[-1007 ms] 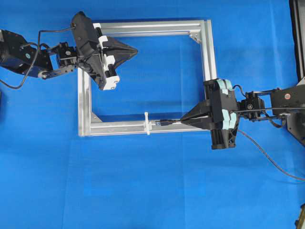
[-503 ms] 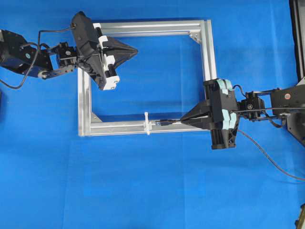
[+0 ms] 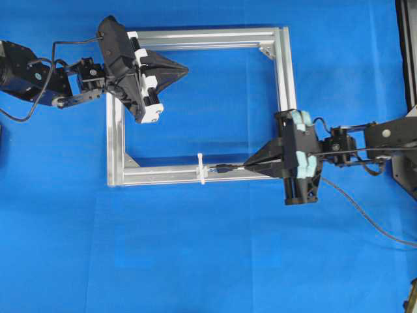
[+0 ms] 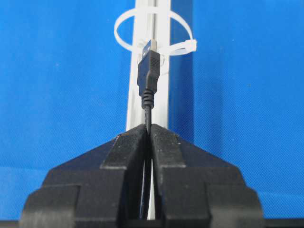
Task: Insert the wire through the string loop located in the center.
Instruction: 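Push the USB plug leftward through the white zip-tie loop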
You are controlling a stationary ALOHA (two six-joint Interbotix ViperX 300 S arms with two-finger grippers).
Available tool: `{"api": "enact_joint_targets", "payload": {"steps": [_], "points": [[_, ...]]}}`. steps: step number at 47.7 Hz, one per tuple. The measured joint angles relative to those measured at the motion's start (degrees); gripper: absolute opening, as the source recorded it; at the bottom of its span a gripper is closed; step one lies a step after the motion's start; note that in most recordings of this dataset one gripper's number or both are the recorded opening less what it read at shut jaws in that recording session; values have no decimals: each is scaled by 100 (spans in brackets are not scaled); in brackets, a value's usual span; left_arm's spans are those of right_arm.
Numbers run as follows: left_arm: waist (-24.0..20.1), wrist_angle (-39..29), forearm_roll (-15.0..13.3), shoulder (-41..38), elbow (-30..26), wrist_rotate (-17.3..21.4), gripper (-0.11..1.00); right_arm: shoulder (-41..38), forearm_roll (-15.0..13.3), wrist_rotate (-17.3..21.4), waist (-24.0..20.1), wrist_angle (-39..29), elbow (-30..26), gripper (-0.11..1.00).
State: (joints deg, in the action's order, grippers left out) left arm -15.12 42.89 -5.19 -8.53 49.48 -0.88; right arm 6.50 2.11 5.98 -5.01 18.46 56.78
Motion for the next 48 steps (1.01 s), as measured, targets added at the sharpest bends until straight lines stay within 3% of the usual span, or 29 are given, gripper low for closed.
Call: {"api": "enact_joint_targets", "payload": {"steps": [35, 48], "points": [[0, 0, 9, 0, 0, 0, 0, -1187, 0, -132, -9, 387, -1099, 0], [0, 0, 9, 0, 0, 0, 0, -1274, 0, -132, -9, 387, -1204, 0]]}}
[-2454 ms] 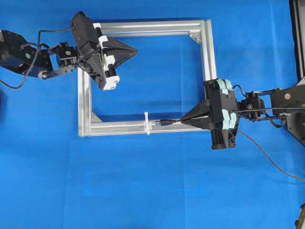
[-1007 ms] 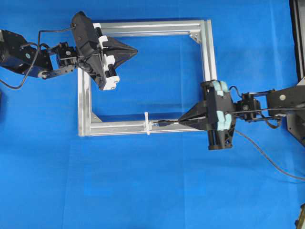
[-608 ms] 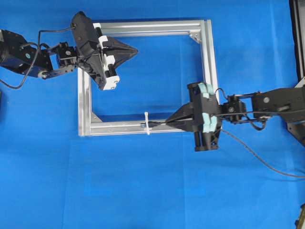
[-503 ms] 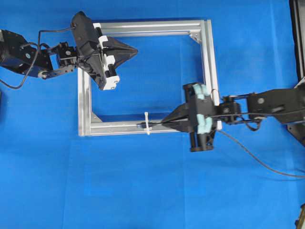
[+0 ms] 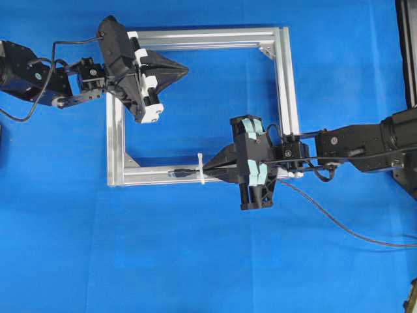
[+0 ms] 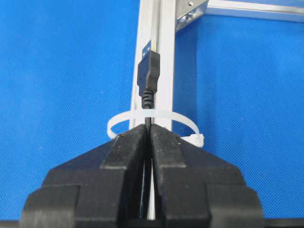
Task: Insert the wire through the string loop located in the center.
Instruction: 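Push the USB plug leftward through the white zip-tie loop, then move the left gripper down to the plug emerging from the loop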
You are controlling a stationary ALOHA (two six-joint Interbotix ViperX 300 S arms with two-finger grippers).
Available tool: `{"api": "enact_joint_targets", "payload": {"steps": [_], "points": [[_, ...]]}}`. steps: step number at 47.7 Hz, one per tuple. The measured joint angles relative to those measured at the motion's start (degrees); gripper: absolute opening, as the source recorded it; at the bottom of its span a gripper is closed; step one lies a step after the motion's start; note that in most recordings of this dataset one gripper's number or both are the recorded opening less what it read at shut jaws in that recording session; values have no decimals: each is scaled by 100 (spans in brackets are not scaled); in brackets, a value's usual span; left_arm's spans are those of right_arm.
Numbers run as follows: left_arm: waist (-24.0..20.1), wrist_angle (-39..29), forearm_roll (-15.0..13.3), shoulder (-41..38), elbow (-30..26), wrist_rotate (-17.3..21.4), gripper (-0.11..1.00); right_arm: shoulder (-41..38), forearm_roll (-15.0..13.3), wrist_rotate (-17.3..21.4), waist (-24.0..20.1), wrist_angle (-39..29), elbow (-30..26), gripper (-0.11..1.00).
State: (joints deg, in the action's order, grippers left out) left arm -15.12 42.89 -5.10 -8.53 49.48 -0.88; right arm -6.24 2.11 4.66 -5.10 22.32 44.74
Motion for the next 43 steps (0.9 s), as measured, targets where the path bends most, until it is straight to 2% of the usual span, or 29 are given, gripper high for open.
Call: {"api": "enact_joint_targets", "payload": {"steps": [10, 17, 34, 43], "points": [[44, 0, -9, 35, 53, 0, 0, -9, 0, 0, 9, 0, -9, 0], [255, 0, 0, 141, 220, -26, 0, 0, 0, -9, 9, 0, -9, 0], [1547, 0, 0, 439, 615, -396, 0, -9, 0, 0, 9, 0, -9, 0], [1960, 0, 0, 457, 624, -562, 0, 0, 9, 0, 9, 0, -9, 0]]}}
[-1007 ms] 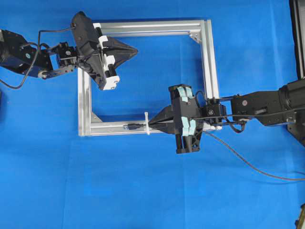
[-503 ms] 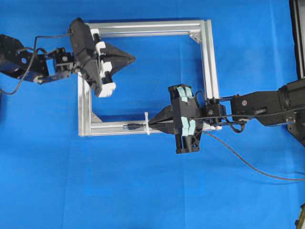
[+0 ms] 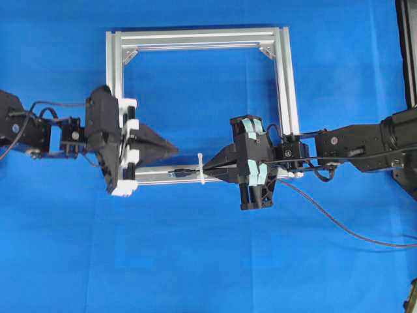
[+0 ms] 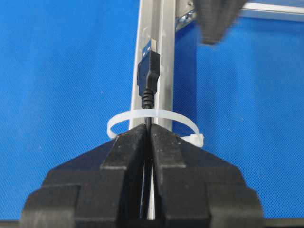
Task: Insert the wire through the string loop located in the center.
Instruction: 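Move the left gripper down to the plug emerging from the loop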
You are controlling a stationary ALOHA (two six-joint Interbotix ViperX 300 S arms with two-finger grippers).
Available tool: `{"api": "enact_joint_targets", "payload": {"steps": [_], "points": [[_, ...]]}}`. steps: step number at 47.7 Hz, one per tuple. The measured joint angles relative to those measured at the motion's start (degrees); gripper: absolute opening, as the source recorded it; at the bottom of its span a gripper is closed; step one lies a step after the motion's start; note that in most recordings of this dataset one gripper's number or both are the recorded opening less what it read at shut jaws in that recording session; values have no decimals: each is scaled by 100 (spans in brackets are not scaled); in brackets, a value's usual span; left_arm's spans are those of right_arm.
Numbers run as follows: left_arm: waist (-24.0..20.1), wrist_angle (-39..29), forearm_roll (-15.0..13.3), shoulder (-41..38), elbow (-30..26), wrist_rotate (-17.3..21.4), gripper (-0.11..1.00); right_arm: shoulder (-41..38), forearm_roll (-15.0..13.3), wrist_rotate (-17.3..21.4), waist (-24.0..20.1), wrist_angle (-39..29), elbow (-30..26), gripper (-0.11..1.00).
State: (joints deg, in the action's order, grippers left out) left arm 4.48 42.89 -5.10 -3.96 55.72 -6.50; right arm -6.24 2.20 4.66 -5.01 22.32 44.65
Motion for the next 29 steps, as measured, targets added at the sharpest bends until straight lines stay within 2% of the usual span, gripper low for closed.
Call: {"api": "enact_joint_targets", "payload": {"steps": [7, 29], "points": [[149, -18, 0, 0, -44, 0, 0, 0, -9, 0, 0, 0, 0, 0], [114, -123, 0, 0, -105, 158, 0, -9, -9, 0, -9, 0, 0, 0]]}}
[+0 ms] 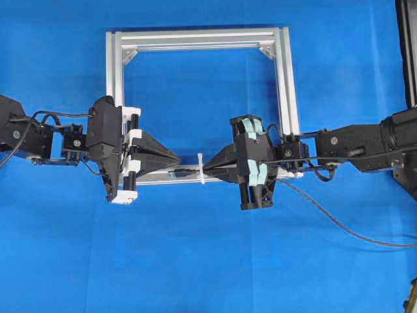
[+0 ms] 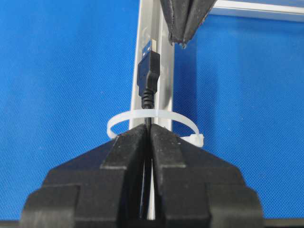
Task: Insert the wire through the string loop located in the center.
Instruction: 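Move the left gripper down to the plug emerging from the loop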
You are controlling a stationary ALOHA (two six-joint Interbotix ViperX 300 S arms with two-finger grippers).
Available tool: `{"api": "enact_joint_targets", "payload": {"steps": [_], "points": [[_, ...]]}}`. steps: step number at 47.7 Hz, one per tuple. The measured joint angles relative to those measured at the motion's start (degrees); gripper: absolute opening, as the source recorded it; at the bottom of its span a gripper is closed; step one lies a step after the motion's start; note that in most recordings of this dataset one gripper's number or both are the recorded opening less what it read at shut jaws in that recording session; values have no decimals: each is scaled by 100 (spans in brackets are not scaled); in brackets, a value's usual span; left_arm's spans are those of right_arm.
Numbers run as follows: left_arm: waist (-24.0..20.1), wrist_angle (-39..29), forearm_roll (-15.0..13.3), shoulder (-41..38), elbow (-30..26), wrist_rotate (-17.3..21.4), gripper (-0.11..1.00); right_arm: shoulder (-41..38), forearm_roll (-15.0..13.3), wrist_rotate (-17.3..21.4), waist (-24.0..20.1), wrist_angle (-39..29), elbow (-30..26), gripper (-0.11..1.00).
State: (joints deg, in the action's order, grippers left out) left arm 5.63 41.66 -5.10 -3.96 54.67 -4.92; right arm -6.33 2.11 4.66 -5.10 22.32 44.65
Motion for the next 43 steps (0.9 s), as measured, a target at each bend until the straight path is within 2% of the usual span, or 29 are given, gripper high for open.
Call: {"api": "enact_joint_targets", "payload": {"steps": [8, 10, 15, 22, 26, 29, 43], "points": [[-9, -18, 0, -9, -26, 0, 1, 9, 0, -18, 0, 9, 0, 0], [-9, -44, 0, -9, -35, -26, 4, 9, 0, -18, 9, 0, 9, 0], [-9, -132, 0, -9, -70, -79, 28, 9, 0, -18, 9, 0, 0, 0], [18, -369, 0, -26, -158, -105, 73, 0, 0, -26, 9, 0, 0, 0], [70, -563, 0, -53, -246, -97, 90, 0, 0, -26, 9, 0, 0, 0], [105, -668, 0, -79, -299, -97, 93, 9, 0, -18, 9, 0, 0, 0], [123, -800, 0, -141, -448, -97, 91, 9, 0, -18, 9, 0, 0, 0]]}}
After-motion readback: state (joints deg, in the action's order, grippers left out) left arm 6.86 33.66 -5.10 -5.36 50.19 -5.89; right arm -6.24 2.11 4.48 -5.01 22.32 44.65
